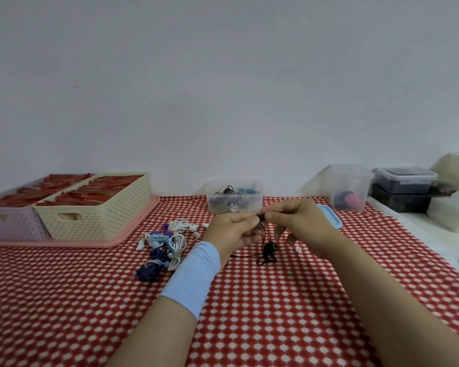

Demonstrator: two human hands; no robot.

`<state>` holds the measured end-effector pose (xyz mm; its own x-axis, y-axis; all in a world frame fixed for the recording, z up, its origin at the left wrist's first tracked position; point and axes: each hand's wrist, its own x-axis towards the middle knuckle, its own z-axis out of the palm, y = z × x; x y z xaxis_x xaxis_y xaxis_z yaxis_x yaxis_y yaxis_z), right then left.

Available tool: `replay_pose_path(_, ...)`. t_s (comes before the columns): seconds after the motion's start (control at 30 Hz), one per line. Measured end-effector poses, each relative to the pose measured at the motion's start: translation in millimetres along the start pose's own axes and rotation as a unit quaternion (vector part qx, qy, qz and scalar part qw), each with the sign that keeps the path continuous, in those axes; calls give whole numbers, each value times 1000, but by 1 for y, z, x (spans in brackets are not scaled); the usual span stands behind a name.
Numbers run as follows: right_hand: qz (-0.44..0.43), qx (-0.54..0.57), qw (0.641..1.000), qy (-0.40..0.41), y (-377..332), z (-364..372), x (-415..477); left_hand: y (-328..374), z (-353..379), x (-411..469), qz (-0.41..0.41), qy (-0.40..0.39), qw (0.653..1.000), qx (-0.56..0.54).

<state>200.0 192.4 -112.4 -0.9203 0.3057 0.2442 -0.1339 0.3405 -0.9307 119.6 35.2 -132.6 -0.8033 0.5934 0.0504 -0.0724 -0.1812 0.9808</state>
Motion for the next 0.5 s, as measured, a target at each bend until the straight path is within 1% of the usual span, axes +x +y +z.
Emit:
replay_pose_path(0.1, -20, -34, 999, -9, -3, 0, -3, 1, -1, -1, -4, 8, 1000, 6)
replay_pose_path(0.2, -34, -36, 999, -3, -2, 1, -2, 1, -1, -2, -15, 0, 1000, -12)
replay_pose_path(0.27, -34, -40, 999, 2, 0, 1, 0, 1, -1, -2, -17, 1, 1000, -3)
replay_pose_path(0.5, -36, -42, 998, -3, 0, 3, 0, 3, -1, -4, 8, 21, 999, 23)
